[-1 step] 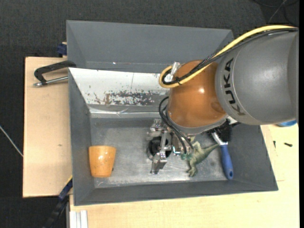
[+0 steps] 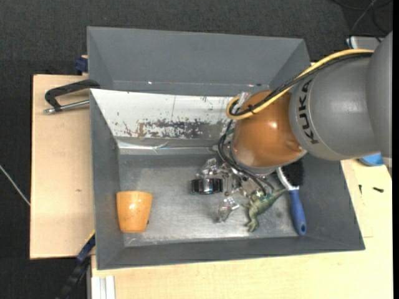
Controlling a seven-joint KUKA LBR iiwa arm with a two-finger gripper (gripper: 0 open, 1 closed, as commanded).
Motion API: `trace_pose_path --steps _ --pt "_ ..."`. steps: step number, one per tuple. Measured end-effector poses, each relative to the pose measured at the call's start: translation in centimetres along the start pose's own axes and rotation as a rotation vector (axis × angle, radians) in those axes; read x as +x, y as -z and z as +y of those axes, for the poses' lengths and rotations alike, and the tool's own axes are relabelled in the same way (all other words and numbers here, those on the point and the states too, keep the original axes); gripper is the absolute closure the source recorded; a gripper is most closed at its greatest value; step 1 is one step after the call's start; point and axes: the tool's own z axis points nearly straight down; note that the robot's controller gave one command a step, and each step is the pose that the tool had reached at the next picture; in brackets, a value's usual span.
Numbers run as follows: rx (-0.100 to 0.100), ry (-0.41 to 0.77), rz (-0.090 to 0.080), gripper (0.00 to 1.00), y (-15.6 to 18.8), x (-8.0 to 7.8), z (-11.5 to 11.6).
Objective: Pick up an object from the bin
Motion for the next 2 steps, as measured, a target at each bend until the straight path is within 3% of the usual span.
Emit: trace_pose_path --steps 1,2 --pt "-0.001 0.000 0.000 1.00 0.0 0.0 0.1" --pt "0.000 0.056 0.005 1.00 13.9 0.0 -0.7"
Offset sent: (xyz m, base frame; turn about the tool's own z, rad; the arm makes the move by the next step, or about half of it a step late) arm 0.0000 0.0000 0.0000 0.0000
